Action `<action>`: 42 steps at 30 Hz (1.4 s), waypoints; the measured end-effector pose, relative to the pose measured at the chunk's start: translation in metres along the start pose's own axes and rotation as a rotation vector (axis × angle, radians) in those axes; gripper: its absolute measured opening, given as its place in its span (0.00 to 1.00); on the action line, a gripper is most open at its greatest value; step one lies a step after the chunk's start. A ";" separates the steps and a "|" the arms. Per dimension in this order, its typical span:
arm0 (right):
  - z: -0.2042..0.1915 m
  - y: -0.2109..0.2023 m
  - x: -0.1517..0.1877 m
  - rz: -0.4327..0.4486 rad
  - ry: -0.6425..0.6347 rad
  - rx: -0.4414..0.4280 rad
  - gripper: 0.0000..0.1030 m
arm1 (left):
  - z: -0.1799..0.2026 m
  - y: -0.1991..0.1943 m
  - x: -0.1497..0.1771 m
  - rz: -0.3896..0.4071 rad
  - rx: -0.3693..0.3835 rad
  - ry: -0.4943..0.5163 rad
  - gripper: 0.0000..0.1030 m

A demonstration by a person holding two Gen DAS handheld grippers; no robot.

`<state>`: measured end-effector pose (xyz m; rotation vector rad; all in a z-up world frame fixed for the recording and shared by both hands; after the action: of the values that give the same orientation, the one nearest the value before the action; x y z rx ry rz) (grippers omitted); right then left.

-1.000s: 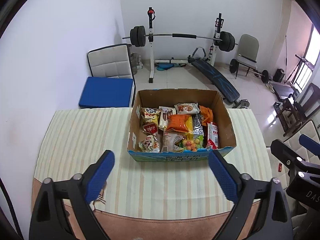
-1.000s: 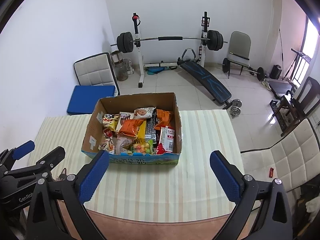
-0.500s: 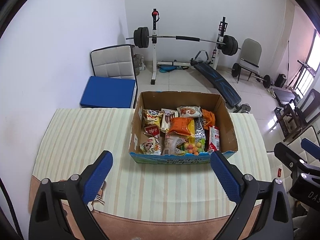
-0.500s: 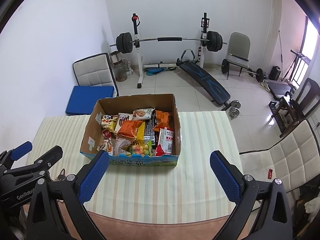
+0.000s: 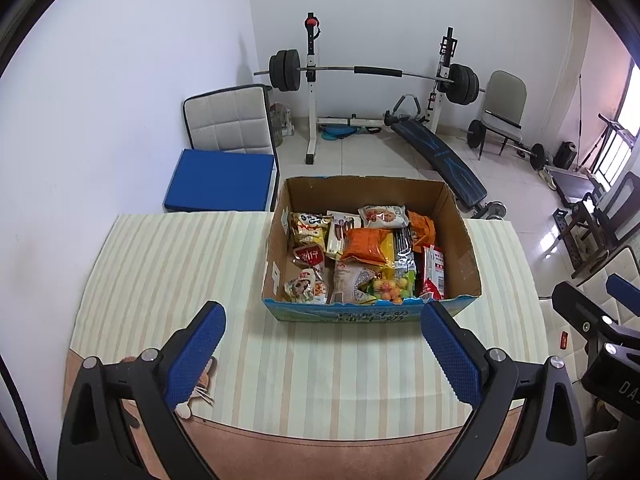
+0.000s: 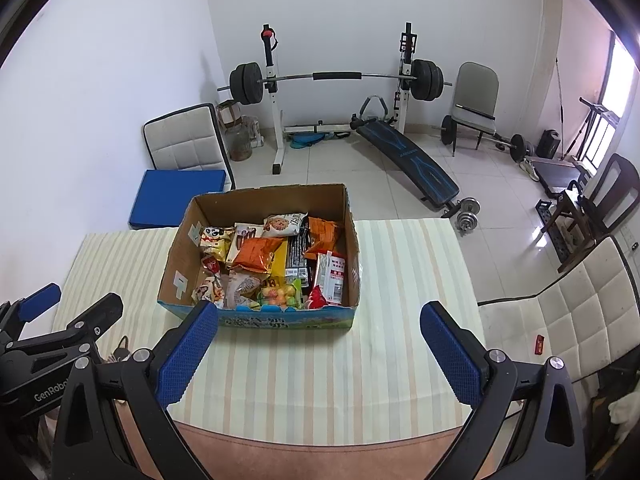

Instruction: Organize snacks

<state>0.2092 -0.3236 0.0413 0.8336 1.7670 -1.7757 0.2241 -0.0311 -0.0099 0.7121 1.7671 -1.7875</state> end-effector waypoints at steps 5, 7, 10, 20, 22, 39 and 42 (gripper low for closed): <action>-0.002 0.002 0.002 -0.006 0.000 0.001 1.00 | 0.000 -0.001 0.003 0.000 -0.004 0.001 0.97; -0.002 0.002 0.003 -0.008 0.002 0.001 1.00 | 0.000 -0.001 0.003 -0.001 -0.006 0.000 0.97; -0.002 0.002 0.003 -0.007 0.002 0.001 1.00 | 0.000 -0.001 0.003 0.000 -0.005 0.002 0.97; -0.001 0.002 0.004 0.001 -0.002 0.006 1.00 | -0.002 -0.005 0.000 0.011 -0.006 -0.006 0.97; -0.001 0.002 0.004 -0.002 0.000 0.003 1.00 | -0.002 -0.005 0.000 0.012 -0.004 -0.006 0.97; -0.002 0.001 0.002 -0.002 0.000 0.004 1.00 | 0.000 -0.009 -0.001 0.009 0.007 -0.002 0.97; -0.001 -0.002 0.001 0.001 0.003 0.007 1.00 | 0.000 -0.010 -0.001 0.014 0.009 0.001 0.97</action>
<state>0.2074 -0.3222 0.0423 0.8403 1.7630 -1.7819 0.2176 -0.0308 -0.0016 0.7274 1.7524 -1.7872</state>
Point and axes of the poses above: each gripper's, at about its wrist camera, not at the fingertips, and y roughly the way its jaws point, z to its right, x to its underside, the point moved 1 cm from there along y, roughly the way its jaws point, and after that the axes turned 8 degrees about z, right-handed, at the moved point
